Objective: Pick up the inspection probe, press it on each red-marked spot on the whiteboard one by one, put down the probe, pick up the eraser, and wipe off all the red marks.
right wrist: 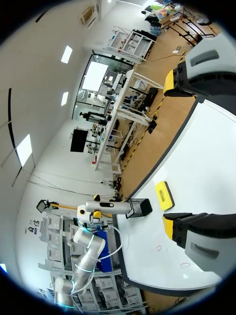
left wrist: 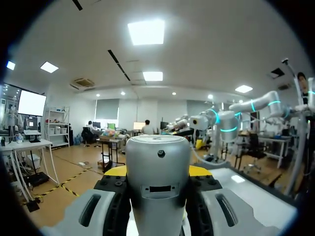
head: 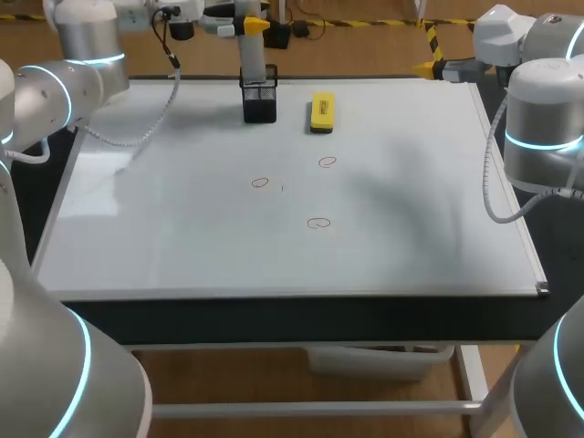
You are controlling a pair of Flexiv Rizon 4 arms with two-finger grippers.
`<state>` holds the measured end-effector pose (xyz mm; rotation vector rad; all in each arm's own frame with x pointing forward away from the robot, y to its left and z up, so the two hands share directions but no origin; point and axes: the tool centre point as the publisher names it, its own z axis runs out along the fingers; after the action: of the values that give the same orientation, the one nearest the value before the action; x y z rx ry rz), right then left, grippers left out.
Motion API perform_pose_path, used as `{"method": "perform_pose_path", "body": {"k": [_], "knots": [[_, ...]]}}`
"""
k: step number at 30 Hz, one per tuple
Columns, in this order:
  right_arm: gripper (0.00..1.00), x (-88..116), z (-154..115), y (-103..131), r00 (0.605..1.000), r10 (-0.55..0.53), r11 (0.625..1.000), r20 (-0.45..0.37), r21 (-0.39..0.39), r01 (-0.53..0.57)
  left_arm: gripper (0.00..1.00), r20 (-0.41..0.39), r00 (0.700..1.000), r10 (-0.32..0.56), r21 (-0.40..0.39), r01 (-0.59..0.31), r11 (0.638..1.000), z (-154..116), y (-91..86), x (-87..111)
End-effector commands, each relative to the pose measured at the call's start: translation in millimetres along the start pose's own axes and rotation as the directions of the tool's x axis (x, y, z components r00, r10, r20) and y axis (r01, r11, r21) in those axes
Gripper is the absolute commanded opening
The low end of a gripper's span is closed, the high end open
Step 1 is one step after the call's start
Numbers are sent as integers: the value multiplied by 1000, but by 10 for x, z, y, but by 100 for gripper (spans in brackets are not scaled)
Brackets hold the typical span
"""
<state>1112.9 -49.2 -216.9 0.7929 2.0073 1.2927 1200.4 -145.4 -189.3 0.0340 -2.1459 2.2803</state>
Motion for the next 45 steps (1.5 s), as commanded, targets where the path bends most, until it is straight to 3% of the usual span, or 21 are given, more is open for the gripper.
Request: {"method": "perform_pose_path", "body": {"k": [1, 18, 45], "knots": [[100, -5, 4, 3, 1000, 0, 1000, -1, 2, 0, 0, 16, 1000, -4, -31, 4, 999, -4, -152, 115], [100, -5, 4, 3, 1000, 0, 1000, -1, 2, 0, 0, 34, 999, 41, -25, -40, 999, -186, -436, 300], [100, -5, 4, 3, 1000, 0, 1000, -1, 2, 0, 0, 145, 987, 74, -36, -69, 997, -957, -397, 546]]}}
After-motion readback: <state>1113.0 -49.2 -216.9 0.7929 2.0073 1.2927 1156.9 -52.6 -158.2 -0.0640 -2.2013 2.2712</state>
